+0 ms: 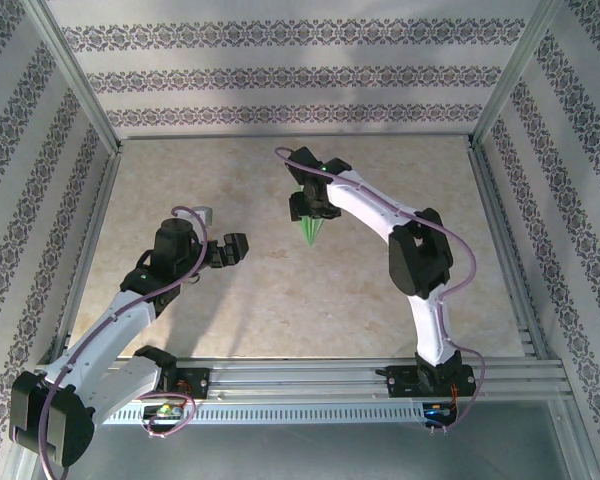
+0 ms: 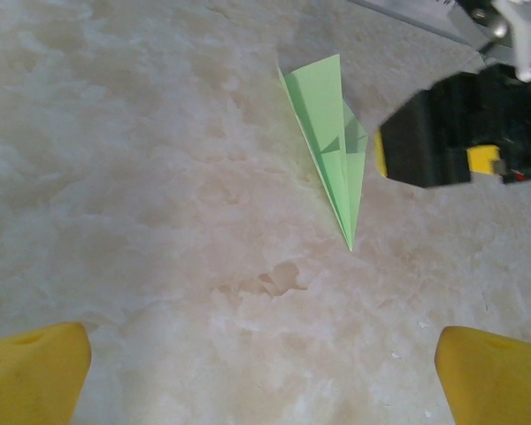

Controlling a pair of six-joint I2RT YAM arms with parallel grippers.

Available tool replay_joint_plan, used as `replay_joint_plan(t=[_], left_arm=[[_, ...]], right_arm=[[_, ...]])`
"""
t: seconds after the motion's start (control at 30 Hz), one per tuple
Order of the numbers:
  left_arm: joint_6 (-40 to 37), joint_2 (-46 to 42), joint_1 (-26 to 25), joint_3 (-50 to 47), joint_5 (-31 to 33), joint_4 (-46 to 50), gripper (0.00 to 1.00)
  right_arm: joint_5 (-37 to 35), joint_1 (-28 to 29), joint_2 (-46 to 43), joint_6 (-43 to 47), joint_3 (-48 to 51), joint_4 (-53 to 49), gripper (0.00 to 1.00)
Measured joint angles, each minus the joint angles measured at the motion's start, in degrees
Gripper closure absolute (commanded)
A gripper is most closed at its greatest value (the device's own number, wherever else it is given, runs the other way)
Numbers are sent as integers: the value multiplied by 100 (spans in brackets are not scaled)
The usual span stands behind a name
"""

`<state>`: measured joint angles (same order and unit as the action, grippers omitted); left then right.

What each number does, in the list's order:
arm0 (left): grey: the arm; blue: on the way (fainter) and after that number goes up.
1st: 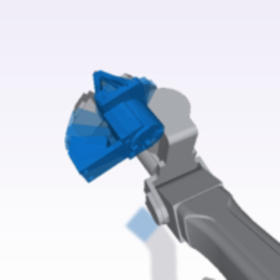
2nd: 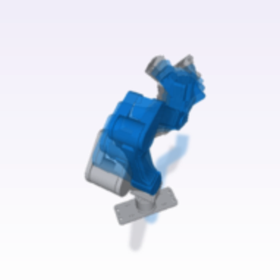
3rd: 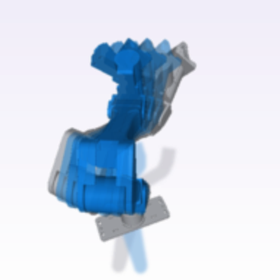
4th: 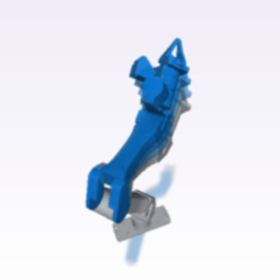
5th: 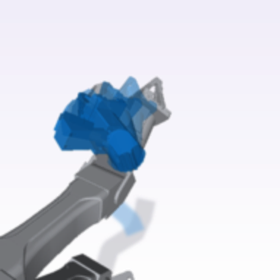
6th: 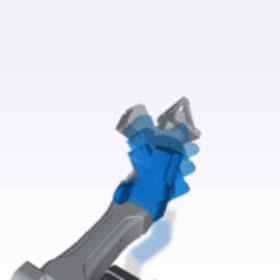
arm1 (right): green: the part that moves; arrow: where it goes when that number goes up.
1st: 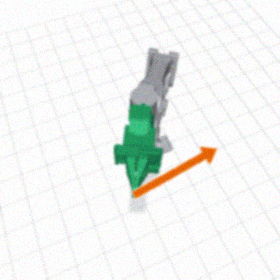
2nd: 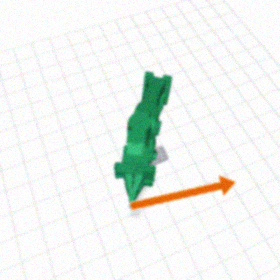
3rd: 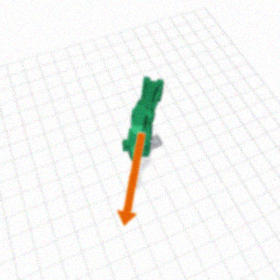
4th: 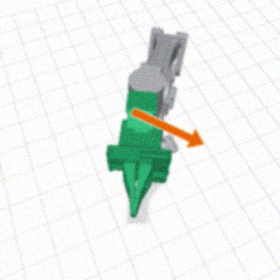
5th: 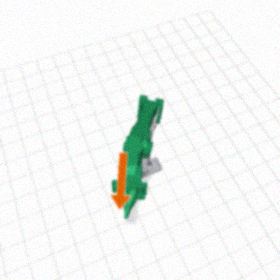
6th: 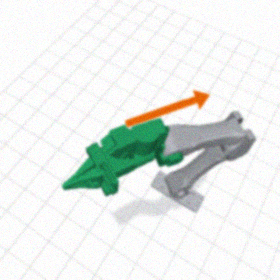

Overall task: Fold a paper plane with a square sheet of paper (fold left side to right side)
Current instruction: Place the paper plane at the top-center of the table, then reset both arms

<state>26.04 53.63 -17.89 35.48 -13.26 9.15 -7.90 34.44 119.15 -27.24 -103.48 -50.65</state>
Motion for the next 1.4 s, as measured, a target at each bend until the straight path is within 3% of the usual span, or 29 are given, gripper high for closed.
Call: replay_joint_plan(t=[0.67,1.03,1.4], left_arm=[[142,-175,122,498,610,354,0],[-81,-286,153,730,1097,682,0],[-354,-295,175,767,1486,726,0]], right_arm=[[-470,-76,-4336,522,3727,1644,2],[-317,-1117,-6373,511,5628,2715,2],[-503,-2253,-7698,813,7235,3716,2]])
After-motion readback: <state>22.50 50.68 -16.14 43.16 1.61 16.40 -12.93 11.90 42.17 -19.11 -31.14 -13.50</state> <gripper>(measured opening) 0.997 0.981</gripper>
